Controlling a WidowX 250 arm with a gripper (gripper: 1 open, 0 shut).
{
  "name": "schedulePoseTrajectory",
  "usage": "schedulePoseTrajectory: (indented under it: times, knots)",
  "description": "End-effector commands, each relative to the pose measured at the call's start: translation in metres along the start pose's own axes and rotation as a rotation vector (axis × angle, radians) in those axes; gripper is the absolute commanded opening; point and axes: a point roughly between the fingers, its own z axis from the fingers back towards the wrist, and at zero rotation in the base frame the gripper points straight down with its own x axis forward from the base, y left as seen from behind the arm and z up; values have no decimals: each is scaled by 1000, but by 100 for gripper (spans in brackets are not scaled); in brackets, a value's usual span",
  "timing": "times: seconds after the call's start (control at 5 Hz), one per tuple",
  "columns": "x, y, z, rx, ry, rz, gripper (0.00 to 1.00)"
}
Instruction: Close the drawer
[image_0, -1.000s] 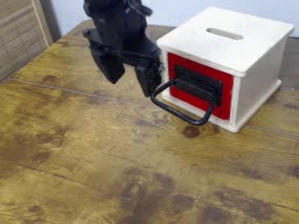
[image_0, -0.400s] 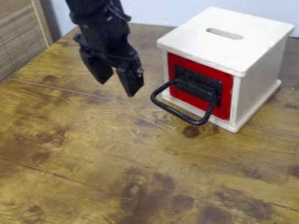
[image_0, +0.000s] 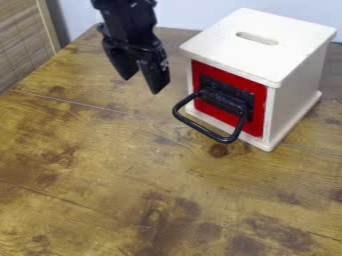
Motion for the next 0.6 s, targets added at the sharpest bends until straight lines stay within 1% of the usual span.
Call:
schedulePoseTrajectory:
  times: [0.0,0.2,0.4]
  knots:
    - [21,-8,26,-2,-70,-63,100]
    - [19,-23,28,-4,-58,-34,100]
    - [17,-38,30,-8,-51,-23,100]
